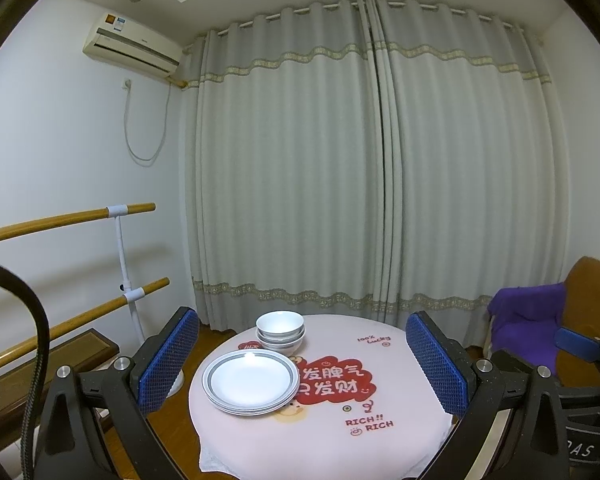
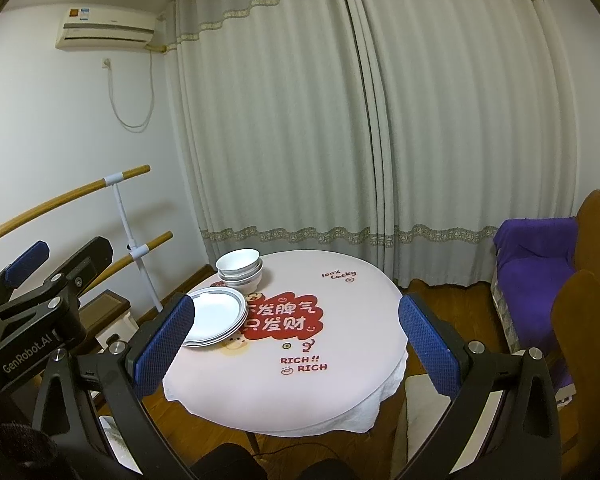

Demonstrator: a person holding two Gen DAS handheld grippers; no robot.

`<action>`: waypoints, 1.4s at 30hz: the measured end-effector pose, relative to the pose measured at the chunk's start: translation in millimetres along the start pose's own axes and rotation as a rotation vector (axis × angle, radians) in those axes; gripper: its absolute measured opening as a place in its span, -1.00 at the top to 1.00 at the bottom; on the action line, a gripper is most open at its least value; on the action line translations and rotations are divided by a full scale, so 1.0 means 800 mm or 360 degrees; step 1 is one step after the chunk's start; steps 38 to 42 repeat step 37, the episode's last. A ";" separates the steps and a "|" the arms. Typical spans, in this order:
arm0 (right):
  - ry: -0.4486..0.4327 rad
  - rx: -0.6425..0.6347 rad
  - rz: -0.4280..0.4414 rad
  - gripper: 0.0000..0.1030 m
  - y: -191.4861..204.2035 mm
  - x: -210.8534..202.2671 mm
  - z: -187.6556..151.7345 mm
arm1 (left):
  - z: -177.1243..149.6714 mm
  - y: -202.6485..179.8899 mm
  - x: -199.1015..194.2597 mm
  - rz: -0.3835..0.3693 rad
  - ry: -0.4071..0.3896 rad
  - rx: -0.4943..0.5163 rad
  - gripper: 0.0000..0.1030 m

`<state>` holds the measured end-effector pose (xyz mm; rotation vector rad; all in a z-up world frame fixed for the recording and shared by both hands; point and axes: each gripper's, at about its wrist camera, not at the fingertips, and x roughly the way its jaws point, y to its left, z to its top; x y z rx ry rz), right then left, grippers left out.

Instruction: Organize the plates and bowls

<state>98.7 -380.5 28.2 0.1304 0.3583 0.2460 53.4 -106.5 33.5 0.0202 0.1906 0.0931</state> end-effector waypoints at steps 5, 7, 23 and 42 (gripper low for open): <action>0.0000 0.0000 -0.0001 -1.00 0.000 0.000 0.000 | 0.001 0.000 0.000 0.0001 0.0002 0.0002 -0.99; 0.0002 0.0002 0.0001 -1.00 0.000 0.000 0.001 | 0.002 0.000 0.001 0.0004 0.0003 0.0004 -0.99; 0.0003 0.0004 0.0003 -1.00 -0.001 0.001 0.001 | 0.004 -0.002 0.003 0.0006 0.0000 0.0009 -0.99; 0.0004 0.0007 0.0002 -1.00 -0.002 0.001 0.003 | 0.002 -0.003 0.005 0.0006 -0.0001 0.0011 -0.99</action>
